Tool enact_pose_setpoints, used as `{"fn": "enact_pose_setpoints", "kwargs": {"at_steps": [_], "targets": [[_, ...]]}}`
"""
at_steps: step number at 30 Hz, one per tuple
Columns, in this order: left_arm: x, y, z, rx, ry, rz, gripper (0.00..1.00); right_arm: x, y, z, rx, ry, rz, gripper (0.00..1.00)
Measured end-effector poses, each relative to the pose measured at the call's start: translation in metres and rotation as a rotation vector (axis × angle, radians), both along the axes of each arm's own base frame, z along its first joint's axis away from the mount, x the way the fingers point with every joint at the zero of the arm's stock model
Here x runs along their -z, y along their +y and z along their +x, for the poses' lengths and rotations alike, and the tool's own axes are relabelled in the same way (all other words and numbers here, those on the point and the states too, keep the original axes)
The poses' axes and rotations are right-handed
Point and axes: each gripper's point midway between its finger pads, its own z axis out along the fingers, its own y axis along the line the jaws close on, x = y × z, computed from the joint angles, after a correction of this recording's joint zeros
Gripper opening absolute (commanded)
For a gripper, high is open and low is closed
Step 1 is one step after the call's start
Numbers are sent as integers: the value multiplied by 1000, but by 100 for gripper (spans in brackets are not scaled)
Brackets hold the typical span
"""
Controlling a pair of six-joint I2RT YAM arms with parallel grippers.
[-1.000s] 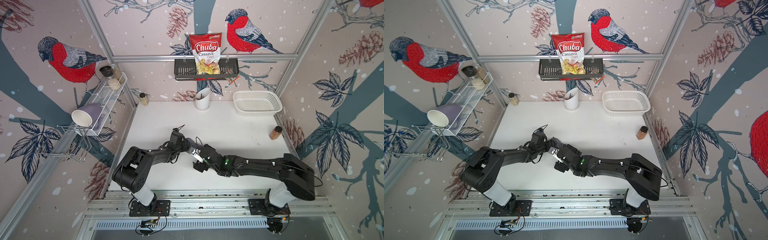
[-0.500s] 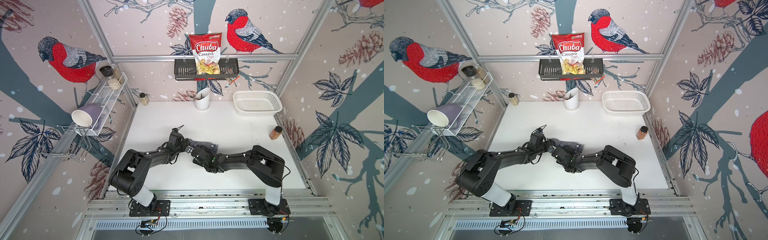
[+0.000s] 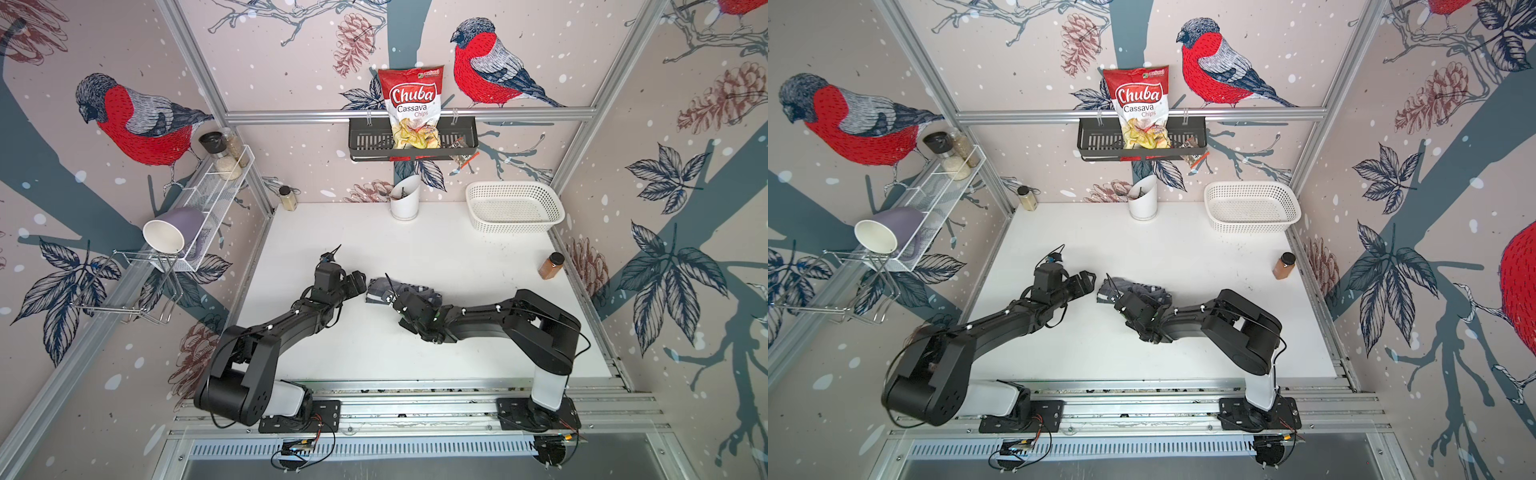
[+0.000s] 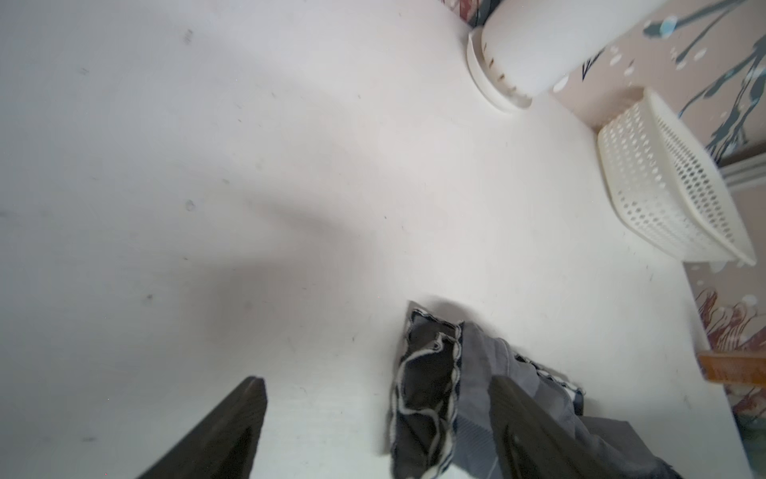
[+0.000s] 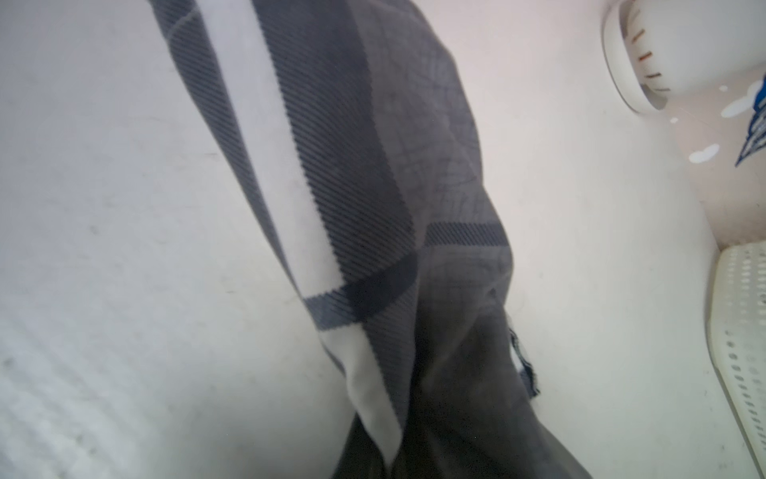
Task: Roll up the pillowcase
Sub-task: Place the pillowcase in the bin.
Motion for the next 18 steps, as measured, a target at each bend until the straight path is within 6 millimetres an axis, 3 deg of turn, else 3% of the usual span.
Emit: {"fn": "enact_pose_setpoints", "kwargs": {"at_steps": [3, 8, 12, 18], "targets": [[-6, 18, -8, -69, -22, -19, 89, -36, -24, 32, 96, -65, 36, 0], [-16, 24, -19, -85, -58, -34, 89, -120, -79, 105, 264, -212, 114, 0], [-17, 31, -25, -110, -61, -18, 89, -181, -157, 163, 420, -343, 95, 0], [-15, 38, -32, -124, -60, 3, 89, -248, -284, 235, 635, -491, -23, 0]]}}
